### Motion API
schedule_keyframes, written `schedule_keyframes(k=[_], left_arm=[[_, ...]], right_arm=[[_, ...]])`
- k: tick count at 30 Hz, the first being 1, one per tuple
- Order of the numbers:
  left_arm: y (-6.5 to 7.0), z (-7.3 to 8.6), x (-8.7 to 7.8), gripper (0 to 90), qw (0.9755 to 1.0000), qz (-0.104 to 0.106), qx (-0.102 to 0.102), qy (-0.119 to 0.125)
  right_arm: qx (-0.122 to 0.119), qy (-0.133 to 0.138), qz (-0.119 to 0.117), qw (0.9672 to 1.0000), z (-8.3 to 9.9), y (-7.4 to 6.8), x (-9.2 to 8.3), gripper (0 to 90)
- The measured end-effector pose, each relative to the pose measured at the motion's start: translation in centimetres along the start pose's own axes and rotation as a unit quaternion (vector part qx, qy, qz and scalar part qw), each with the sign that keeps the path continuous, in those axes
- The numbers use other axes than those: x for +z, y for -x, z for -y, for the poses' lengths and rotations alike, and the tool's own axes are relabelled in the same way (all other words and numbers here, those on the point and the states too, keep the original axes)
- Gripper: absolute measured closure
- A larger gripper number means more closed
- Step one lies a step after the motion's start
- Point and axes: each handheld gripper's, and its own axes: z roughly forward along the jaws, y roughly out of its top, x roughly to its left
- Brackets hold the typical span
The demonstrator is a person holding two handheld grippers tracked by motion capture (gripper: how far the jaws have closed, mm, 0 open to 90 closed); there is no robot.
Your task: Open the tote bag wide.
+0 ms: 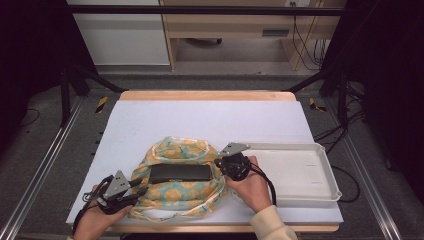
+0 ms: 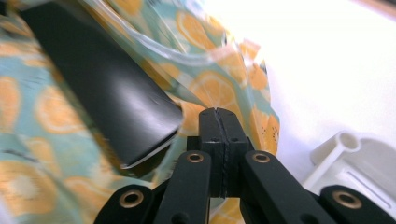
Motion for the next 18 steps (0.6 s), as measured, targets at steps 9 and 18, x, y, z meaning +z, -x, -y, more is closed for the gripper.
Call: schedule_keyframes(k=[9,18], left_arm=[[-0.8,-2.0,-1.9,46.4,0.9956,-0.012,-0.033,0.087],[-2.9,-4.3,1.3,67.6,0.9978,-0.029,-0.028,0.053]], right_arm=[[-0.005,0.046,-0.007,0.9989,1.1,-2.4,-2.5,90.0],[-0.027,0.043,-0.036,0.9981,1.9,-6.1,-1.3,90.0]])
